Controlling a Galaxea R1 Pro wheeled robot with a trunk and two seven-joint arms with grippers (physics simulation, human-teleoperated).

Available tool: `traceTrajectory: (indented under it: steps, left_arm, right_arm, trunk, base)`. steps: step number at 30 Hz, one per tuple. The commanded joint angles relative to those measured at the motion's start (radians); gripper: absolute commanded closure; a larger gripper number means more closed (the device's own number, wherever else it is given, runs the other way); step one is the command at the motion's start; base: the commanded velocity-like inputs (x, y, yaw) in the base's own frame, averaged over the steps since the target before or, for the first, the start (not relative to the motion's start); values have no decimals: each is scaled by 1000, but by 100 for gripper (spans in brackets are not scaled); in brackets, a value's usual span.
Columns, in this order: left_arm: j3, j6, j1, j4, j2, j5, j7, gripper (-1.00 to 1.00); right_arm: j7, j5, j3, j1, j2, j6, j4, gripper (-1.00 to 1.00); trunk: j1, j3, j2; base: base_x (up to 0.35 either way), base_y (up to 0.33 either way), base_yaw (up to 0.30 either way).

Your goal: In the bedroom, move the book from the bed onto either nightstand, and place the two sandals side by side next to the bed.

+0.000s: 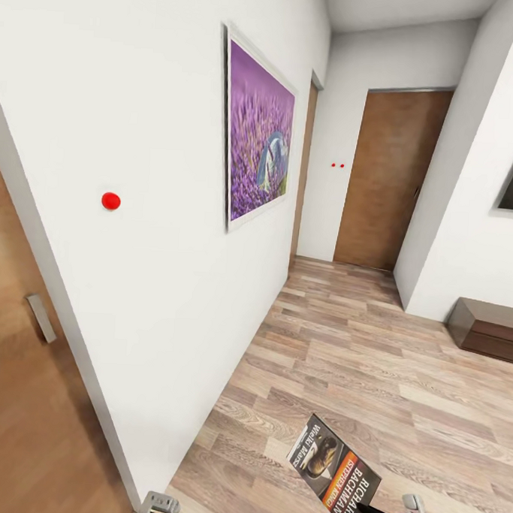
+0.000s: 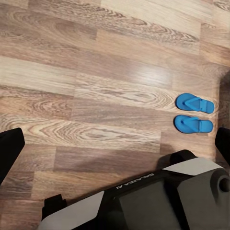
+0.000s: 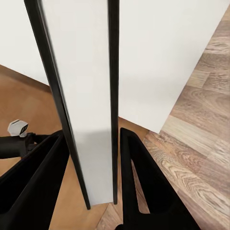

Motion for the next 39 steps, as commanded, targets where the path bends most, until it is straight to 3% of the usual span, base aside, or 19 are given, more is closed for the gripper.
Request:
traceTrajectory:
  steps: [1, 18, 39]
  left_arm:
    - [-8, -4, -1, 1, 1, 7, -3, -100]
    - [-8, -5, -1, 1, 1, 7, -3, -100]
    - [-8, -6, -1, 1, 1, 7, -3, -100]
  right_arm:
    - [2, -7, 8, -1, -1, -4, 0, 100]
    - [2, -7, 8, -1, 0, -4, 0, 100]
    - [6, -7, 8, -1, 0, -4, 0, 100]
  trunk:
    - [1, -2, -2]
    - [1, -2, -2]
    - [1, -2, -2]
  base:
    - [0, 0, 0]
    - [54, 54, 0]
    - [183, 30, 0]
